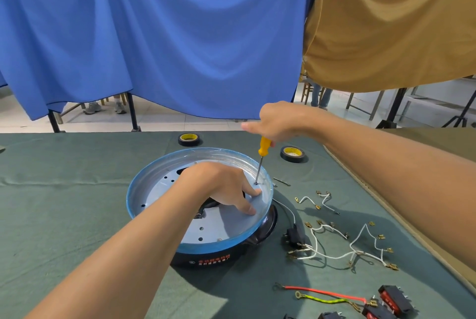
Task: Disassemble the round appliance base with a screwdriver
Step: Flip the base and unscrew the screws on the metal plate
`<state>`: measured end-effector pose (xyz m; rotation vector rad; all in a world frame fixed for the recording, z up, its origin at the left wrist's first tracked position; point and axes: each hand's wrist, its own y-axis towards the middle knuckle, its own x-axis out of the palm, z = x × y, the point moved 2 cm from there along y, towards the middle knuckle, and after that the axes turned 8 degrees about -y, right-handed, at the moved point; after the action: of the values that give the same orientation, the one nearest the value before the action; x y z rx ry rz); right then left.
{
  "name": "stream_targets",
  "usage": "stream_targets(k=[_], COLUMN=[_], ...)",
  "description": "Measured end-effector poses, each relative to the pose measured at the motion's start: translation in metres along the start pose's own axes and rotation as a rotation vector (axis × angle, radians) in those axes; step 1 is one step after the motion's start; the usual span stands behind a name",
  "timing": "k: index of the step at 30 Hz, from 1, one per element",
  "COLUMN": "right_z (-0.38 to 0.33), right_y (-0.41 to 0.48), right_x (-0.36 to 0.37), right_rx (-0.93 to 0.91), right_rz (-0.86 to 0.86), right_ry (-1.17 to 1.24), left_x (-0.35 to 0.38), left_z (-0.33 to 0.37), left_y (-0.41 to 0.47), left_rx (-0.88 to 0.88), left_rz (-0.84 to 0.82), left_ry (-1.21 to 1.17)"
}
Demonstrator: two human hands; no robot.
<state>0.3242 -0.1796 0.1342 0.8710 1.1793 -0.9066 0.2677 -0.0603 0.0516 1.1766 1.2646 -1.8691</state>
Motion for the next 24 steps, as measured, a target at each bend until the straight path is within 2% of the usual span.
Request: stream_targets(k=[5,9,14,18,24], right_z=[-0.0028,-0.0019,-0.003,-0.0016,0.0009], right_y=[-0.0006,0.0002,-0.0019,-0.0043,-0.0029], right_x=[0.0012,0.0031,0.0015,0.0043,0.0069], right_rx=[-0.059,-0.003,0.002,0.036,0.016], right_rz=[-0.038,0.048,-0.051,0.037,0.044], right_ry=[0.083,0.044,0.084,0.073,0.1], left_x=[-0.0001,0.0002,0.0009,0.0004,-0.0003], left_z=[0.0004,-0.0004,-0.0012,-0.0005,0.0002], left_y=[0.0007,0.0007,0.0009,0.0006,-0.0007], left_rx=[-0.003,-0.004,-0.008,-0.007,-0.007], left_rz=[-0.011,-0.011,-0.005,-0.002,-0.003], left_ry=[0.004,0.001,-0.008,-0.003,-0.002])
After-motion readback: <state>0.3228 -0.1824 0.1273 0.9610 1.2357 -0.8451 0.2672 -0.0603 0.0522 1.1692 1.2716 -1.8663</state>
